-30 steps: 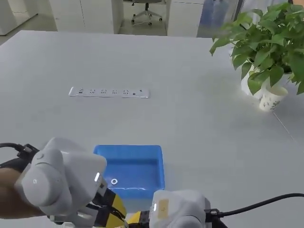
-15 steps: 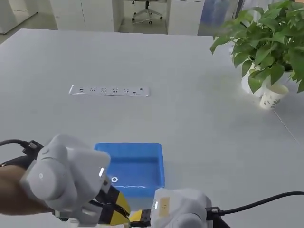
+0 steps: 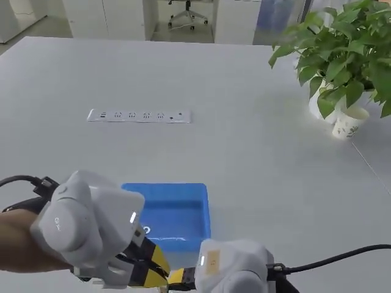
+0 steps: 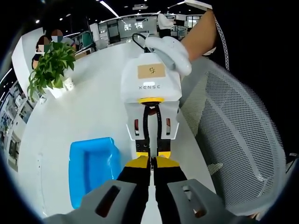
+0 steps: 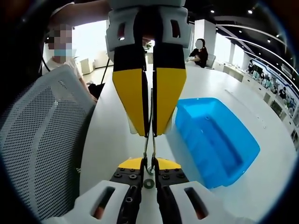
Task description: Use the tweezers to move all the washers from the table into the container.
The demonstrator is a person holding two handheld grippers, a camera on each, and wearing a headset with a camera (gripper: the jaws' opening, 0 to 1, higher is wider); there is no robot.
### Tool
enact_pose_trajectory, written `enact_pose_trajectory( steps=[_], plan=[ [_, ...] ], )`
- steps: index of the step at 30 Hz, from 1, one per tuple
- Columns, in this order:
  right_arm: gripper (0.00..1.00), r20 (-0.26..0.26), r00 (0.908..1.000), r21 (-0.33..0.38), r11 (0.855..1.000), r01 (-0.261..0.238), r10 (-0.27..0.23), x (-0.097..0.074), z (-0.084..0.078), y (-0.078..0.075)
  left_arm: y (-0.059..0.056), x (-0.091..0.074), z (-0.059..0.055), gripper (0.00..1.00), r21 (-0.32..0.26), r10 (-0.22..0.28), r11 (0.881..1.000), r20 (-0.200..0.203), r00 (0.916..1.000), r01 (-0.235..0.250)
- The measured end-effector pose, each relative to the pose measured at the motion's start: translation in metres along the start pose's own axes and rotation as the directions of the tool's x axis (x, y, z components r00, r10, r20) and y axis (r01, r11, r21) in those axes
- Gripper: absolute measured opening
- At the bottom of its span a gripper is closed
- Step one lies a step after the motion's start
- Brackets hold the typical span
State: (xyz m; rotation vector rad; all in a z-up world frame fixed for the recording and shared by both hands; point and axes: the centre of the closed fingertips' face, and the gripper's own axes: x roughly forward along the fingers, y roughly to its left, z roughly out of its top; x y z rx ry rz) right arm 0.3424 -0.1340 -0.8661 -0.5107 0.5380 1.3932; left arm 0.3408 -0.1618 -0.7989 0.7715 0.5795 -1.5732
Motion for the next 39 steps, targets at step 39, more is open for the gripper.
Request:
enact_pose_trajectory(
  steps=[39],
  plan=[
    [0.08, 0.013, 0.9999, -0.003, 1.0, 0.0, 0.0, -0.009, 0.012, 0.0, 0.0, -0.014, 0.007, 0.04, -0.007, 0.01, 1.0, 0.011, 0.9999, -0.009]
  ],
)
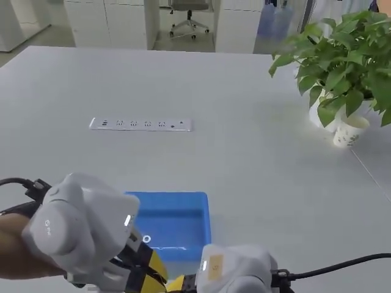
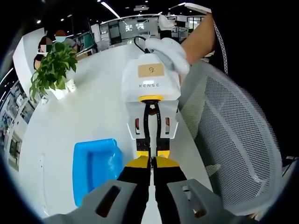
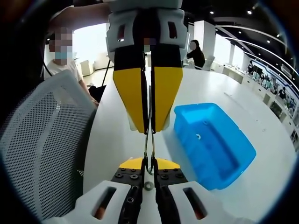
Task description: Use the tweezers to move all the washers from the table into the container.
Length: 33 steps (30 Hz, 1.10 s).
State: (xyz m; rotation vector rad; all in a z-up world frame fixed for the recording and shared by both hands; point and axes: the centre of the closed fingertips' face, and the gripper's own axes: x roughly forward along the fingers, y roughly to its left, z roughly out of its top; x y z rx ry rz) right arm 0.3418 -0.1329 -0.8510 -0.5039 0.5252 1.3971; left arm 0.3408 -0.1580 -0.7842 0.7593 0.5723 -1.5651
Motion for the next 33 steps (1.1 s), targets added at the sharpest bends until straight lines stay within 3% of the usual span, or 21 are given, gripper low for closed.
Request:
enact_pose_trajectory(
  steps=[19, 33],
  plan=[
    [0.08, 0.019, 0.9998, -0.055, 0.998, -0.006, 0.007, -0.011, 0.031, -0.009, 0.008, -0.031, 0.012, 0.04, -0.021, 0.039, 0.999, 0.028, 0.9989, -0.039],
    [0.08, 0.023, 0.9997, -0.108, 0.994, 0.009, -0.006, -0.017, 0.052, -0.033, 0.029, -0.051, 0.02, 0.04, -0.023, 0.082, 0.996, 0.042, 0.9958, -0.081]
  ],
)
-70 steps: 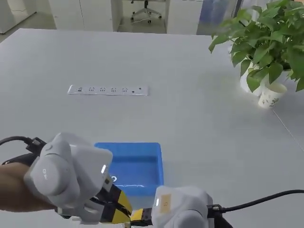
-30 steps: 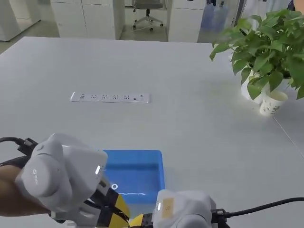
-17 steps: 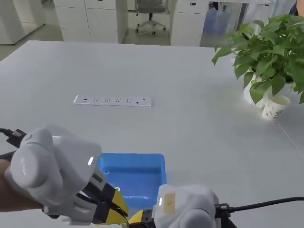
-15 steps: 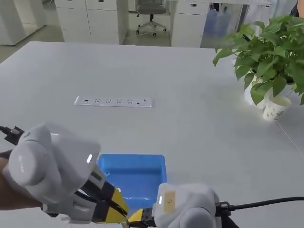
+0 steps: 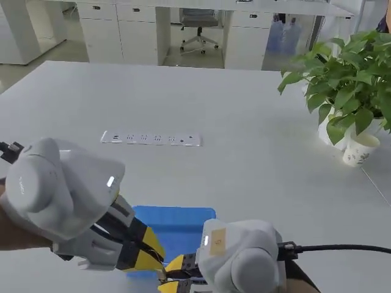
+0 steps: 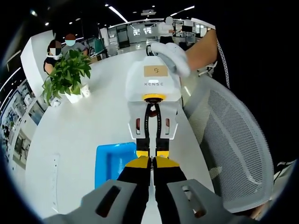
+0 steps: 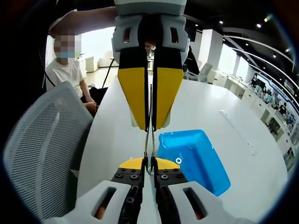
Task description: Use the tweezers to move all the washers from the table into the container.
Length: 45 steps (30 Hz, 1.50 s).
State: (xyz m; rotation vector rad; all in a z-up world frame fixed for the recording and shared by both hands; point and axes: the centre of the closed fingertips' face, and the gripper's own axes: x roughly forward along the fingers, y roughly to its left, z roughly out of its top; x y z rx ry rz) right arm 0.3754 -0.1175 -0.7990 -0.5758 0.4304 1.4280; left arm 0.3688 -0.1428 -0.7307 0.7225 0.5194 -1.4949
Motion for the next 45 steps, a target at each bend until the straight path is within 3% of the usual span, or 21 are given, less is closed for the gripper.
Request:
enact_pose_trajectory(
  steps=[13, 30, 45],
  plan=[
    [0.08, 0.002, 0.9999, -0.023, 1.0, 0.016, -0.016, 0.002, 0.003, -0.029, 0.027, -0.003, -0.002, 0.04, 0.0, 0.032, 0.999, -0.001, 0.9995, -0.032],
    [0.08, -0.001, 0.9995, 0.001, 0.999, 0.033, -0.033, 0.015, -0.008, -0.062, 0.061, 0.007, -0.017, 0.04, 0.003, 0.039, 0.999, -0.017, 0.9991, -0.039],
    [0.09, -0.027, 0.9996, 0.045, 0.999, 0.011, -0.009, 0.035, -0.033, -0.073, 0.074, 0.03, -0.041, 0.04, -0.001, 0.019, 1.0, -0.071, 0.9973, -0.019]
  ],
)
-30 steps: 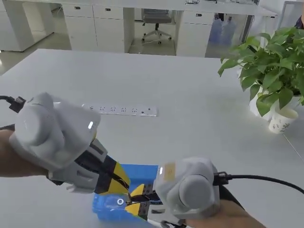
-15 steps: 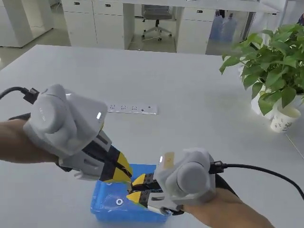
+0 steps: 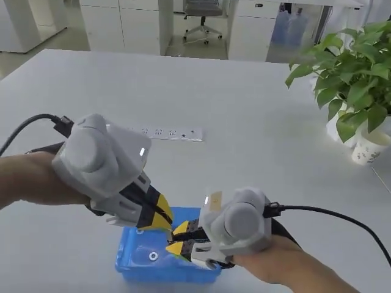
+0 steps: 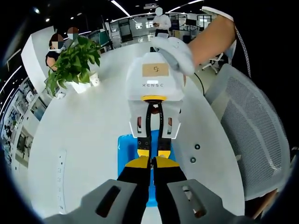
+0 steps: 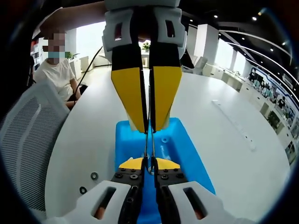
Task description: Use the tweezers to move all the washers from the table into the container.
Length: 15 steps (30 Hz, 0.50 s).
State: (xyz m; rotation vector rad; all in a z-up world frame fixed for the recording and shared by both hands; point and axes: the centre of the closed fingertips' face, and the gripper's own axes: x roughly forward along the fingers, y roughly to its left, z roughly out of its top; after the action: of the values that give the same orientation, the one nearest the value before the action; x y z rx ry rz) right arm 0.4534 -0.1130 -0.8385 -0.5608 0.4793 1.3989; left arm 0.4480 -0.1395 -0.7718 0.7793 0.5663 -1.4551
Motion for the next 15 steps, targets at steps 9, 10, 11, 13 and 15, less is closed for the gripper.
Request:
enact_pose_trajectory(
  steps=[9, 10, 11, 13, 15],
  plan=[
    [0.09, -0.03, 0.9992, 0.006, 1.0, -0.027, 0.027, 0.007, -0.012, 0.001, 0.0, 0.011, -0.007, 0.04, -0.004, -0.019, 1.0, -0.019, 0.9996, 0.018],
    [0.09, -0.033, 0.999, 0.005, 1.0, -0.029, 0.029, 0.007, -0.013, 0.001, 0.0, 0.011, -0.008, 0.04, -0.003, -0.02, 1.0, -0.02, 0.9996, 0.02],
    [0.09, -0.034, 0.999, 0.003, 1.0, -0.03, 0.03, 0.007, -0.014, 0.002, 0.0, 0.011, -0.008, 0.04, -0.005, -0.022, 1.0, -0.019, 0.9996, 0.022],
    [0.09, -0.035, 0.9989, 0.006, 0.999, -0.032, 0.032, 0.008, -0.014, 0.002, -0.001, 0.012, -0.009, 0.04, -0.007, -0.024, 1.0, -0.018, 0.9995, 0.024],
    [0.09, -0.036, 0.9989, 0.005, 1.0, -0.031, 0.031, 0.008, -0.016, 0.002, -0.001, 0.013, -0.01, 0.04, -0.008, -0.027, 1.0, -0.019, 0.9994, 0.027]
  ],
)
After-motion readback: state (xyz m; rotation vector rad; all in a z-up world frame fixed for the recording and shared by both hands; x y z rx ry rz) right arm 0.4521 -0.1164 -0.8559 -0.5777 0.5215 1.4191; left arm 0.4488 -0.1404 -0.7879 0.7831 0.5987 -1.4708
